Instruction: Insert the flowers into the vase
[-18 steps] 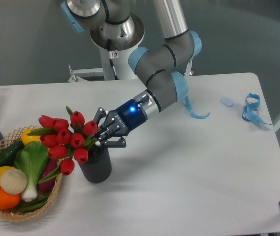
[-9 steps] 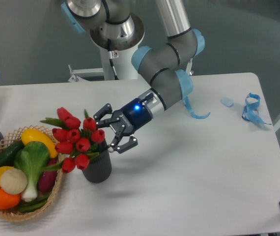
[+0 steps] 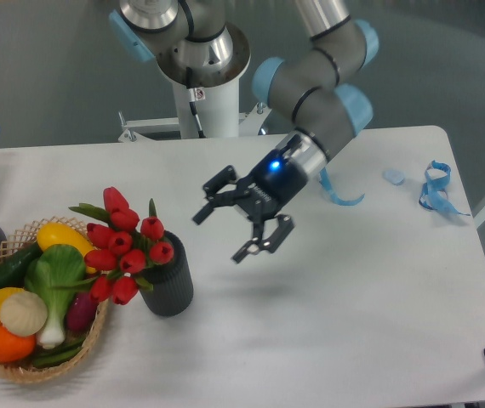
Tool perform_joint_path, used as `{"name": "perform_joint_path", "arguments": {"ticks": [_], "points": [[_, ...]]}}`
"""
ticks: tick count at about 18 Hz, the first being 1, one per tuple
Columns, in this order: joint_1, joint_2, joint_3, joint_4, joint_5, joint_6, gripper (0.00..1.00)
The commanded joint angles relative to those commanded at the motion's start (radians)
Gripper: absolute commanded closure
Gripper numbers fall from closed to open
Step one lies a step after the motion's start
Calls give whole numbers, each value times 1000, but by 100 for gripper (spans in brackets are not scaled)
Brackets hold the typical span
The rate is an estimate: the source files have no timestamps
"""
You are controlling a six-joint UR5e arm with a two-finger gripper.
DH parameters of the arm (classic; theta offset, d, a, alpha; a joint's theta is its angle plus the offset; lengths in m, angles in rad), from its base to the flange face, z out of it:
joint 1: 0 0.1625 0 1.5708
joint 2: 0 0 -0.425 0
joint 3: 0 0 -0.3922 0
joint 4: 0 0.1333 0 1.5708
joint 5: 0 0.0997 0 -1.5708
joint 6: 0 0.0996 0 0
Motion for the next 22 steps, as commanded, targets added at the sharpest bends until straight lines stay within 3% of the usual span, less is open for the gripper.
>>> {"name": "perform_joint_path", "arguments": {"ticks": [3,9,13,15,19,22], "points": [[72,49,98,-6,62,-9,0],[166,147,172,-12,346,-118,0],[177,213,213,-98,607,-92,0],[175,236,207,-126,713,-1,0],[193,270,209,-268,862,298,0],[198,276,204,-281,887,357,0]]}}
